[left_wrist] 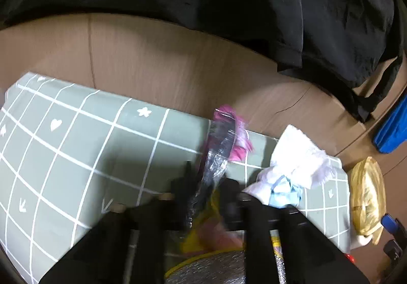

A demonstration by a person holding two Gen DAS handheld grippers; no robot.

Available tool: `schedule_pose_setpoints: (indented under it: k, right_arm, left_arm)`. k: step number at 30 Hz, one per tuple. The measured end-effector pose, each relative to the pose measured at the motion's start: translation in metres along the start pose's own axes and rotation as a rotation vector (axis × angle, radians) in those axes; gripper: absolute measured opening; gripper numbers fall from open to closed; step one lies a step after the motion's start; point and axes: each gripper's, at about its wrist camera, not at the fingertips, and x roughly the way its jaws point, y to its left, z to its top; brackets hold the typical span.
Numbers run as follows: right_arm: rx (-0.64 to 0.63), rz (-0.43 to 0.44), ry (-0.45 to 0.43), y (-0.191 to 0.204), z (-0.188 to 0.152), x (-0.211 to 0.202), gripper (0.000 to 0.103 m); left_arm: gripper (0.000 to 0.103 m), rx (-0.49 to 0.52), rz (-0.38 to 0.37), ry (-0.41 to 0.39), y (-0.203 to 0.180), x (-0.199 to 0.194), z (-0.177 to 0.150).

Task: Collect trash
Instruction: 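Return the left gripper to the table and grasp the pink-silver snack wrapper, then hold the wrapper with the left gripper while the right gripper grasps the white tissue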

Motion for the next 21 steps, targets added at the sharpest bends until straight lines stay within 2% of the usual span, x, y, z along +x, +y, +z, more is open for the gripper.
schedule_pose_setpoints:
  k: [2, 6, 11, 15, 21]
  right_arm:
    - [-0.021, 0.008, 0.008, 0.006, 0.008, 0.006, 0.060]
    - [-0.068, 0.021, 0.033, 0.024, 0.019, 0.025, 0.060]
    - [-0.105, 0.115, 0.091, 0.046, 0.015, 0.046, 0.060]
    - [-0.172, 0.090, 0.097, 0.065, 0.004, 0.045, 0.060]
    - [-0.227, 0.045, 0.081, 0.081, -0.001, 0.033, 0.060]
  left_arm:
    - [0.009, 0.010, -0.027, -0.024, 0.002, -0.016, -0.006]
    - [0.008, 0.012, -0.043, -0.078, 0.007, -0.054, -0.020]
    - [0.008, 0.008, -0.030, -0.159, 0.015, -0.099, -0.030]
    - [0.008, 0.012, 0.009, -0.218, 0.017, -0.125, -0.038]
    - [0.009, 0.010, 0.004, -0.220, 0.017, -0.139, -0.055]
